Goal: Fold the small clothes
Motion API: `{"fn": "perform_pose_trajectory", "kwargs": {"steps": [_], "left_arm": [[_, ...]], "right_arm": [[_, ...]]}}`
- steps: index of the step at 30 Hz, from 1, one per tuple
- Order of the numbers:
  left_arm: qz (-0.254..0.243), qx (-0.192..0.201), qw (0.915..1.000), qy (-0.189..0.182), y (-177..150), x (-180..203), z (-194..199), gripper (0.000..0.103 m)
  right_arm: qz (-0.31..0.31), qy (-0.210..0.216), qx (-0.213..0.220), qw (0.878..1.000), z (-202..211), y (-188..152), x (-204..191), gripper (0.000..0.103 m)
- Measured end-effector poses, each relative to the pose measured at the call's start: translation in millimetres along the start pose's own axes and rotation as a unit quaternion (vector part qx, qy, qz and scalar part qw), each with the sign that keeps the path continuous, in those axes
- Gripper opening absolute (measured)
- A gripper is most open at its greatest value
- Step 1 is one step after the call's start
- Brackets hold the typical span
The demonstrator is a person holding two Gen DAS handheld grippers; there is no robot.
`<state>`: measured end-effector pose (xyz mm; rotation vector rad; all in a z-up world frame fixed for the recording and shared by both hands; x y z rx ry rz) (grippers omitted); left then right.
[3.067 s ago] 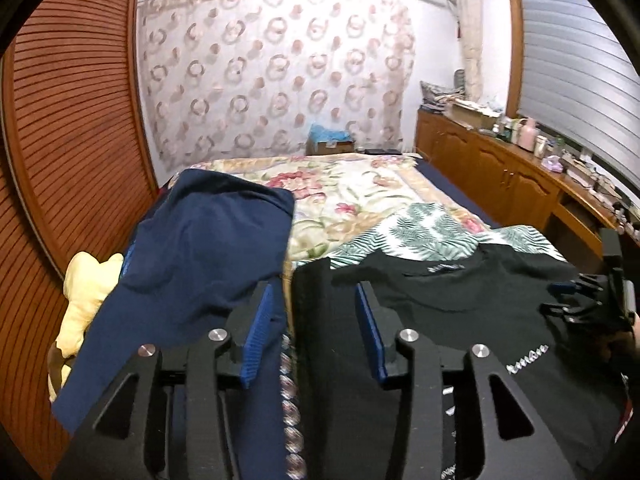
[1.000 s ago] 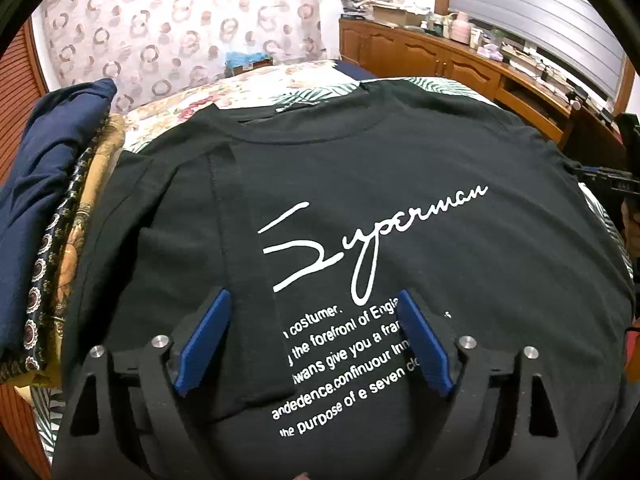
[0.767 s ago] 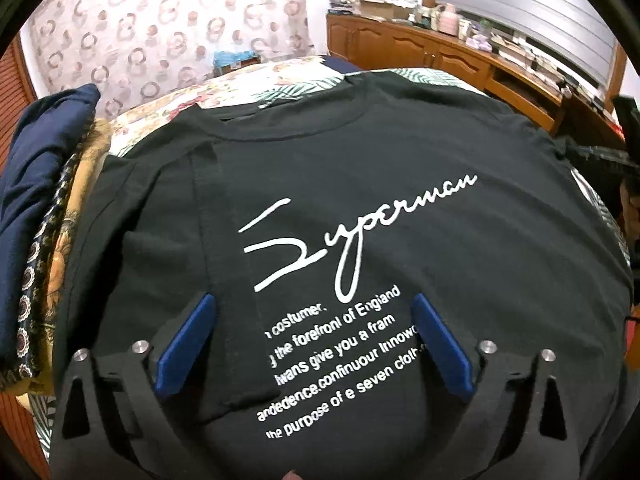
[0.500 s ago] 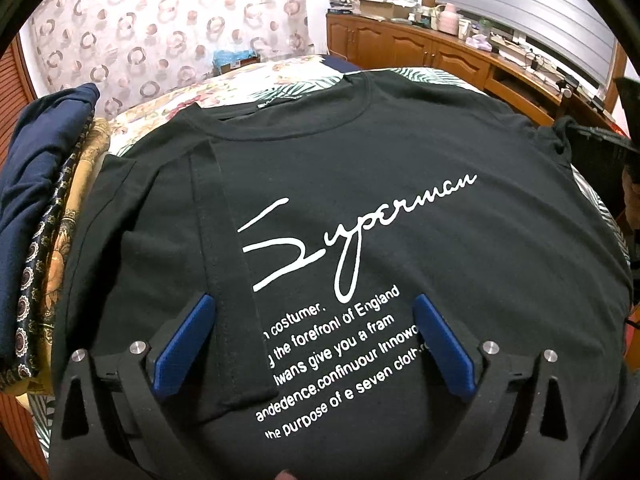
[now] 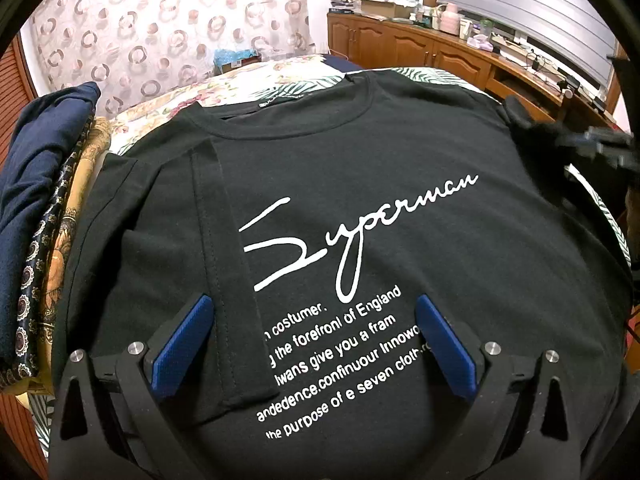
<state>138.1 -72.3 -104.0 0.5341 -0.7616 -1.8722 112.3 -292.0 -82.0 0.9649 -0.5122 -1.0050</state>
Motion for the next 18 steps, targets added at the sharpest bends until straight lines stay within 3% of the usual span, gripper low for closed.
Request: {"fn": "perform_pose_trajectory", "kwargs": {"steps": [7, 10, 15, 18], "left_arm": [[-0.001, 0.007, 1.0, 0.007, 0, 3, 3, 0.101], [0.004, 0.026, 0.9996, 0.009, 2, 4, 12, 0.101], [0.027, 0.052, 0.9983, 0.0, 6, 4, 27, 0.101], [0.031, 0.069, 0.9971, -0.004, 9, 6, 37, 0.101]], "right_arm": [[-0.003, -0.011, -0.031, 0.999, -10, -15, 4, 0.015], [-0.004, -0.016, -0.028, 0.999, -5, -7, 8, 0.022], [0.002, -0.04, 0.004, 0.999, 10, 9, 12, 0.047], [-0.007, -0.06, 0.015, 0.998, 20, 9, 21, 0.048]]}}
Point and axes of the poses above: each gripper's, at about its wrist camera, not at the fingertips, and z roughly against the way its jaws point, x to its right, y to its top, the point moved 2 cm from there along -z, roughly the way its jaws point, and after that the axes turned 8 degrees about x, right-handed, at the moved point
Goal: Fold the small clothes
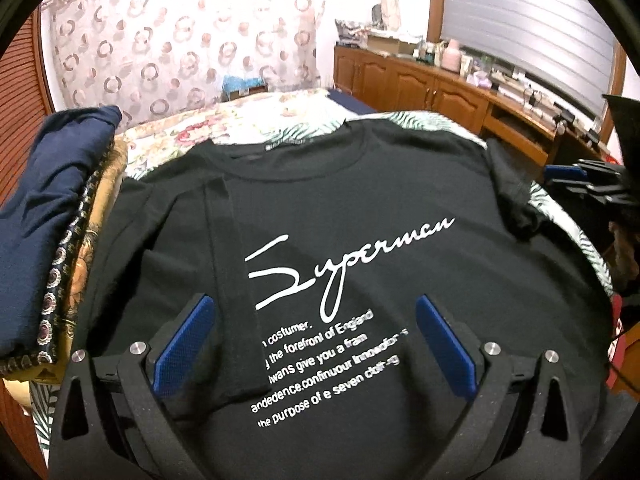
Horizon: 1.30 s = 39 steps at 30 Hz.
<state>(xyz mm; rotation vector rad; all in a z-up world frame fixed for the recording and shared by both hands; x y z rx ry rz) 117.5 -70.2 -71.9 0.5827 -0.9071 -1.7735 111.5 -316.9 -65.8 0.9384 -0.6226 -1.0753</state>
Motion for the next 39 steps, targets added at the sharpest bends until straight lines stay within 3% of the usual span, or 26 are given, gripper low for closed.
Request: {"fn": "perform_pose_trajectory", "kwargs": {"steps": [8, 14, 23, 25, 26, 27, 32, 39], "left_arm": [[0.009, 0.041, 0.9991, 0.005, 8, -1, 17, 0.101], [0.018, 0.05, 0.9986, 0.002, 8, -2, 23, 0.101], [0.018, 0.047, 0.9987, 0.005, 6, -1, 24, 0.101], [0.019, 0.049, 0.9986, 0.005, 7, -1, 24, 0.101], [0.019, 0.049, 0.9986, 0.006, 7, -1, 25, 0.101], [0.019, 0.05, 0.9986, 0.007, 7, -2, 25, 0.101], [0.021, 0.053, 0.9983, 0.012, 6, -6, 27, 0.101], [0.03, 0.061, 0.9976, 0.017, 6, -14, 34, 0.101]], "right_arm": [[-0.022, -0.089, -0.023, 0.996, -33, -12, 35, 0.048], [-0.057, -0.096, -0.052, 0.992, -64, -12, 53, 0.048], [-0.048, -0.085, -0.06, 0.993, -71, -4, 66, 0.048], [-0.039, -0.069, -0.058, 0.995, -69, -4, 64, 0.026], [-0.036, -0.057, -0.059, 0.996, -65, -4, 63, 0.01], [-0.035, -0.05, -0.059, 0.996, -66, -2, 61, 0.008], [-0.026, -0.024, -0.019, 0.999, -65, 19, 49, 0.005], [0.011, 0.038, 0.025, 0.999, -74, 69, -4, 0.005]]}}
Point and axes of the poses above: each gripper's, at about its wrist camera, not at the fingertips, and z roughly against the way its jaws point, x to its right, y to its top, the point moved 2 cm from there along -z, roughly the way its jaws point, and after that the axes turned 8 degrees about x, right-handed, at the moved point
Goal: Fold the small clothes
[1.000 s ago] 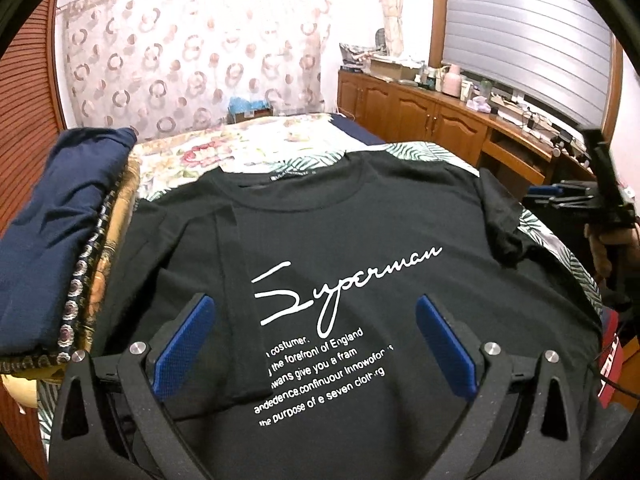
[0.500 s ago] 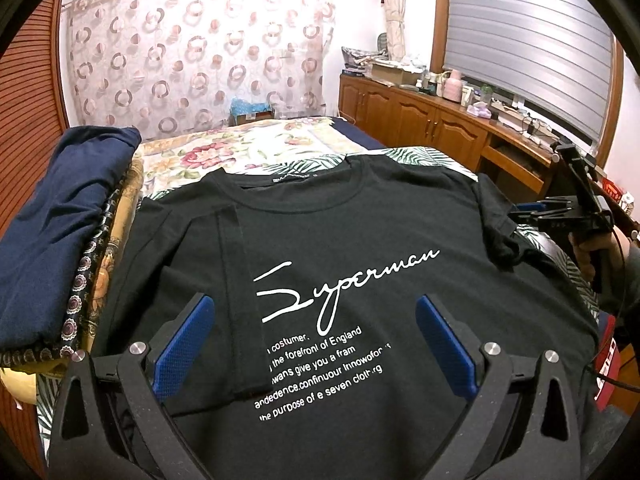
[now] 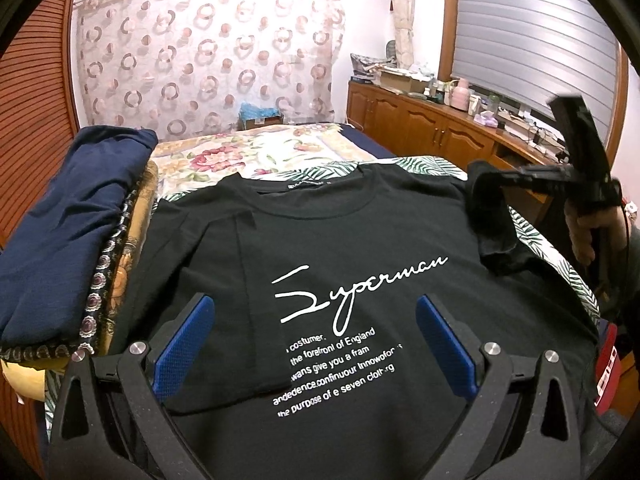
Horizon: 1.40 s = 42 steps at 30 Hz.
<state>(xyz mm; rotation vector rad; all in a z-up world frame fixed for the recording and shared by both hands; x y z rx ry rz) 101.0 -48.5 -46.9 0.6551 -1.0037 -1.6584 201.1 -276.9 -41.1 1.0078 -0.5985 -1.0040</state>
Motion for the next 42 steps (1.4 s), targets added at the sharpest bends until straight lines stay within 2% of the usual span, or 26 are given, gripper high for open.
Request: {"fn": "perform_pose_trajectory", "kwargs": {"steps": [4, 9, 12, 14, 21, 27, 32, 42], "left_arm": [[0.009, 0.004, 1.0, 0.0, 0, -3, 1, 0.101], [0.013, 0.005, 0.9999, 0.002, -1, -8, 2, 0.101], [0.014, 0.007, 0.9999, 0.003, -2, -9, 2, 0.101], [0.015, 0.007, 0.9999, 0.003, -2, -10, 3, 0.101], [0.02, 0.006, 0.9998, 0.005, -3, -12, 2, 0.101], [0.017, 0.004, 0.9998, 0.002, -4, -7, 3, 0.101], [0.015, 0.003, 0.9999, 0.001, -3, -4, 3, 0.101], [0.013, 0.005, 0.9999, 0.003, -2, -4, 2, 0.101]], "right_arm": [[0.032, 0.035, 0.004, 0.999, -17, 24, -30, 0.005], [0.048, 0.032, -0.003, 0.998, -36, 35, -37, 0.005], [0.042, 0.017, -0.015, 0.999, -42, 35, -32, 0.021], [0.043, 0.002, -0.019, 0.999, -44, 34, -33, 0.024], [0.035, -0.017, -0.043, 0.998, -24, 3, -39, 0.024], [0.036, 0.009, -0.07, 0.997, -10, -32, -62, 0.024], [0.047, 0.031, -0.091, 0.994, -2, -47, -72, 0.024], [0.087, -0.011, -0.117, 0.989, -24, -55, -74, 0.024]]}}
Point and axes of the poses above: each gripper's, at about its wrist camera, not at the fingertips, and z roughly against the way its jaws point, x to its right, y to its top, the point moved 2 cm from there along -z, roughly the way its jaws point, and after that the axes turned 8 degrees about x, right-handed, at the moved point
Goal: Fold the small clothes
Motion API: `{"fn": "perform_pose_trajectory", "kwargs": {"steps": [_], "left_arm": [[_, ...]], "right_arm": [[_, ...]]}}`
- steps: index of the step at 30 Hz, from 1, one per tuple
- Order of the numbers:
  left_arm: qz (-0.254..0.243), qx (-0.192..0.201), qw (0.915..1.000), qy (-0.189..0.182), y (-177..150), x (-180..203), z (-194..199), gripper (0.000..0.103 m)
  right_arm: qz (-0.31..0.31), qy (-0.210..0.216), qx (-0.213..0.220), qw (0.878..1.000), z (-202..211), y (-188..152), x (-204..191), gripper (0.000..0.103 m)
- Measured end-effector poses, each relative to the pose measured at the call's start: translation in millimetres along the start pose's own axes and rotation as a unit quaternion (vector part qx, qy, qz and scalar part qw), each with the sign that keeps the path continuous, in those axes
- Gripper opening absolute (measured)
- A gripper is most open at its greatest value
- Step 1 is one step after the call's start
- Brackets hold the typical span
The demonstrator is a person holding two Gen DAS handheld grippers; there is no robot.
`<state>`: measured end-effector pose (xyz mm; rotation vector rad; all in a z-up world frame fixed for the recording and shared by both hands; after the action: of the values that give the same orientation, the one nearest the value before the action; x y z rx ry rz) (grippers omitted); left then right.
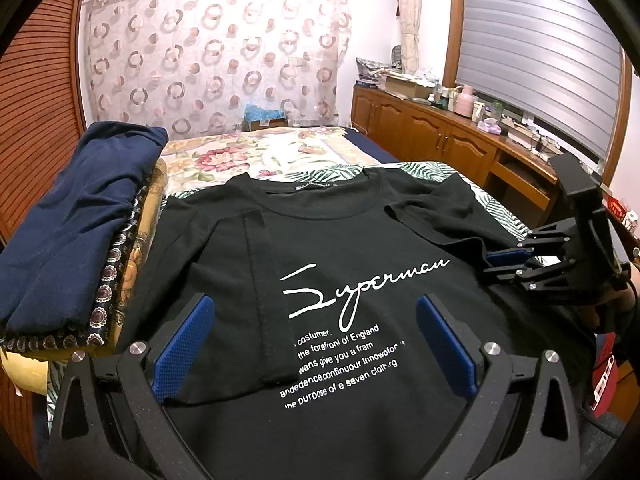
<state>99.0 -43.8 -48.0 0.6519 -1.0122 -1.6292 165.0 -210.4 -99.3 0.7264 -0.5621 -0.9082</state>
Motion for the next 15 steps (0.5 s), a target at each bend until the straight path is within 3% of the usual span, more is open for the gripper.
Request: {"fn": "perform_pose_trajectory", "kwargs": {"steps": [1, 5, 15], "left_arm": [[0.0, 0.0, 1.0, 0.0, 0, 0, 0, 0.101], [0.003, 0.002, 1.0, 0.002, 0, -1, 1, 0.101], [0.007, 0.009, 0.9999, 0.008, 2, -8, 6, 0.101]], "right_arm": [[0.005, -0.001, 0.002, 1.0, 0, -1, -1, 0.024], [0.024, 0.005, 0.016, 1.0, 7, -1, -6, 0.007], [0.015, 0.04, 0.029, 0.999, 58, -7, -1, 0.005]]}}
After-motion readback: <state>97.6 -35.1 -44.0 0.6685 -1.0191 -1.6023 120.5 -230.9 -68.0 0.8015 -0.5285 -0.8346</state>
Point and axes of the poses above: each gripper's, at about its wrist camera, not at the fingertips, and z roughly against the way its jaws point, x to its right, y to its top, the point moved 2 cm from there along -z, roughly the way its jaws point, and after that the axes turned 8 degrees about x, right-handed, at the moved point
